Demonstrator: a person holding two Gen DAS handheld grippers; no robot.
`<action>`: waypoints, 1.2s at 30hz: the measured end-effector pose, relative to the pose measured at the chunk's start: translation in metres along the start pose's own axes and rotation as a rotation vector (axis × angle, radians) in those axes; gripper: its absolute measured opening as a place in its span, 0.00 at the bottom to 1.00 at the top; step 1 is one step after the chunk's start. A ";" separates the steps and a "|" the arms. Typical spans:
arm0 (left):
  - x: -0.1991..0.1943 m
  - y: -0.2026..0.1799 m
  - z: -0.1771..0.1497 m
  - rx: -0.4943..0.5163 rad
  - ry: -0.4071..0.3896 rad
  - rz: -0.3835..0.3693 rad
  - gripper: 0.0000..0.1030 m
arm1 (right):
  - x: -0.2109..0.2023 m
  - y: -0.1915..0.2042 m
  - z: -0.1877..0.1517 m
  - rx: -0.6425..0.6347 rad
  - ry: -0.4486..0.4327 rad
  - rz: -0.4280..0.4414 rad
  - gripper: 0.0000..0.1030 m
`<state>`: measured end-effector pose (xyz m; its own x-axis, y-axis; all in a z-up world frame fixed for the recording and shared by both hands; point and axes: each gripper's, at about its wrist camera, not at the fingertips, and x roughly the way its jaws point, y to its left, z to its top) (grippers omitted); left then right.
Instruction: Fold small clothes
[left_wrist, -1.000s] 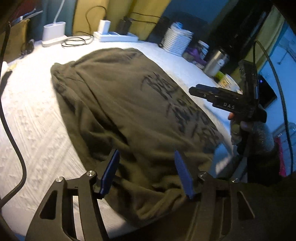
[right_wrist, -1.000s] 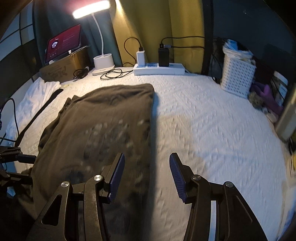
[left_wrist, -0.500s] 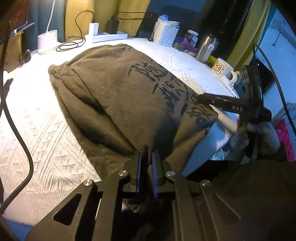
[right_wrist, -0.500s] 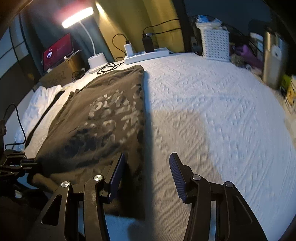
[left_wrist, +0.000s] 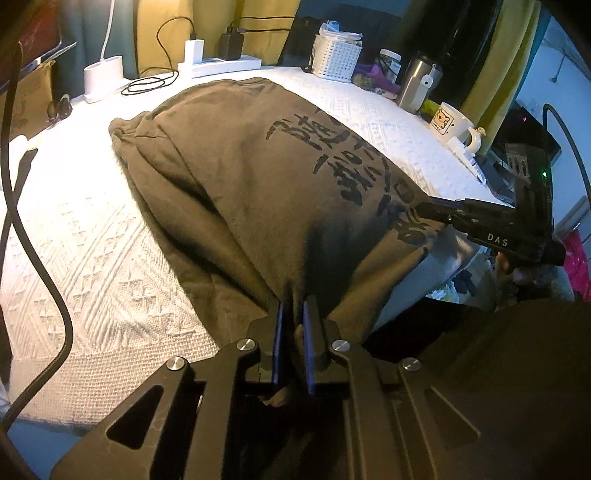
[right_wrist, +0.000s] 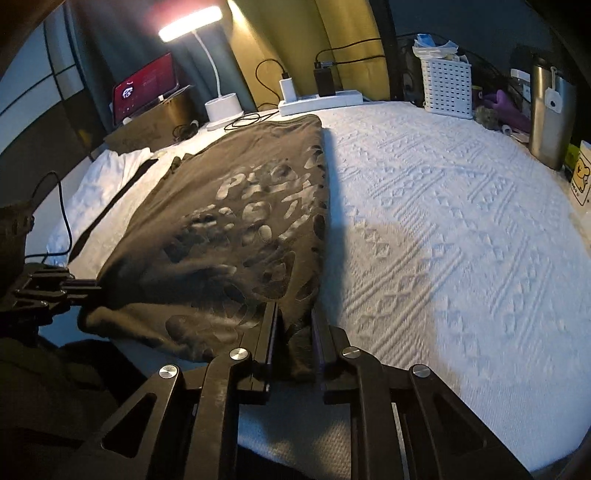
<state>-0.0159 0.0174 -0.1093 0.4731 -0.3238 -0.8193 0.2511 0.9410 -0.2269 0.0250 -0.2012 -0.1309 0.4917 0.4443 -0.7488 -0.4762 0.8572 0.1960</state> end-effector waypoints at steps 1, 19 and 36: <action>0.000 0.000 0.000 0.001 0.002 0.002 0.08 | 0.000 0.002 -0.001 -0.008 -0.001 -0.011 0.16; -0.011 -0.013 0.000 0.089 0.038 0.016 0.64 | -0.003 0.004 -0.004 -0.004 0.000 -0.049 0.17; -0.023 -0.013 0.022 0.111 -0.012 0.069 0.64 | -0.010 -0.001 -0.003 0.022 -0.019 -0.065 0.20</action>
<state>-0.0115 0.0102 -0.0755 0.5021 -0.2601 -0.8248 0.3088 0.9448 -0.1099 0.0184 -0.2077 -0.1256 0.5353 0.3923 -0.7481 -0.4265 0.8900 0.1615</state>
